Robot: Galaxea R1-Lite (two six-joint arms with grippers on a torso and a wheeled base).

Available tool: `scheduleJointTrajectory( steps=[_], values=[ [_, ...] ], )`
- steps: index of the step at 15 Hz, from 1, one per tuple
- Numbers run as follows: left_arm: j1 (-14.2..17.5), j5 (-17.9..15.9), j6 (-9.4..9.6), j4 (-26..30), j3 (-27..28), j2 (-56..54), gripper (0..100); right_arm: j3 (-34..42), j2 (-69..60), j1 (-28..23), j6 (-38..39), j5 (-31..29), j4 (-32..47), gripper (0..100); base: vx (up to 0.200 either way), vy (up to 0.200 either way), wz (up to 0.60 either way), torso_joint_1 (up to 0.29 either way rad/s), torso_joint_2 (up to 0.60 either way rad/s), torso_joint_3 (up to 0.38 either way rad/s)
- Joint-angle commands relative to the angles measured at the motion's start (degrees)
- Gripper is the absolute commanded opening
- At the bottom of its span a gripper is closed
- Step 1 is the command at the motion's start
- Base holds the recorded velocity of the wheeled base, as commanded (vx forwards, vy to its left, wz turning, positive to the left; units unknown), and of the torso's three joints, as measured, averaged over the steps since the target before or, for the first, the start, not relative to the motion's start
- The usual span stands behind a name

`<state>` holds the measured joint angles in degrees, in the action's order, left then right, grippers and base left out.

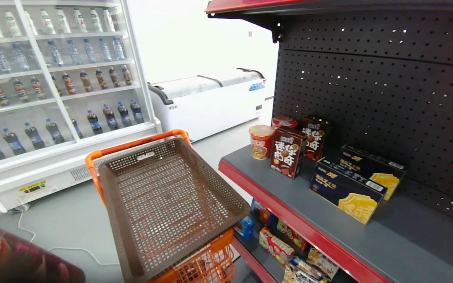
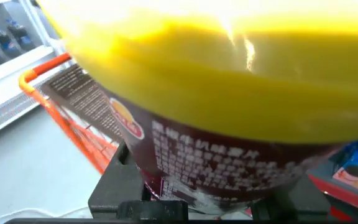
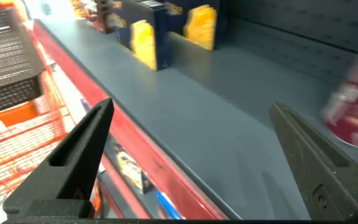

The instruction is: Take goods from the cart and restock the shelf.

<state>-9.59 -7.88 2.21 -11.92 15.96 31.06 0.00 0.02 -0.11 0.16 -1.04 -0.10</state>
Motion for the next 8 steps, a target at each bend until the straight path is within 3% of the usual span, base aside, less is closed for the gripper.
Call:
scheduleJointTrajectory(
  steps=[1,4,8],
  values=[
    [-0.07,-0.12,-0.10,3.92,0.04,-9.26,0,0.00,-0.02,0.02,0.02,-0.02,0.01,100,0.000,0.000,-0.60,-0.007,0.00,0.002],
    [0.01,0.05,-0.10,7.44,0.30,-13.04,0,0.00,-0.02,0.02,0.02,-0.02,0.01,100,0.000,0.000,-0.60,0.009,0.00,0.007],
    [0.10,0.23,-0.36,7.88,0.39,-13.84,0,0.00,-0.02,0.02,0.02,-0.02,0.01,100,0.000,0.000,-0.60,0.002,0.00,0.001]
  ],
)
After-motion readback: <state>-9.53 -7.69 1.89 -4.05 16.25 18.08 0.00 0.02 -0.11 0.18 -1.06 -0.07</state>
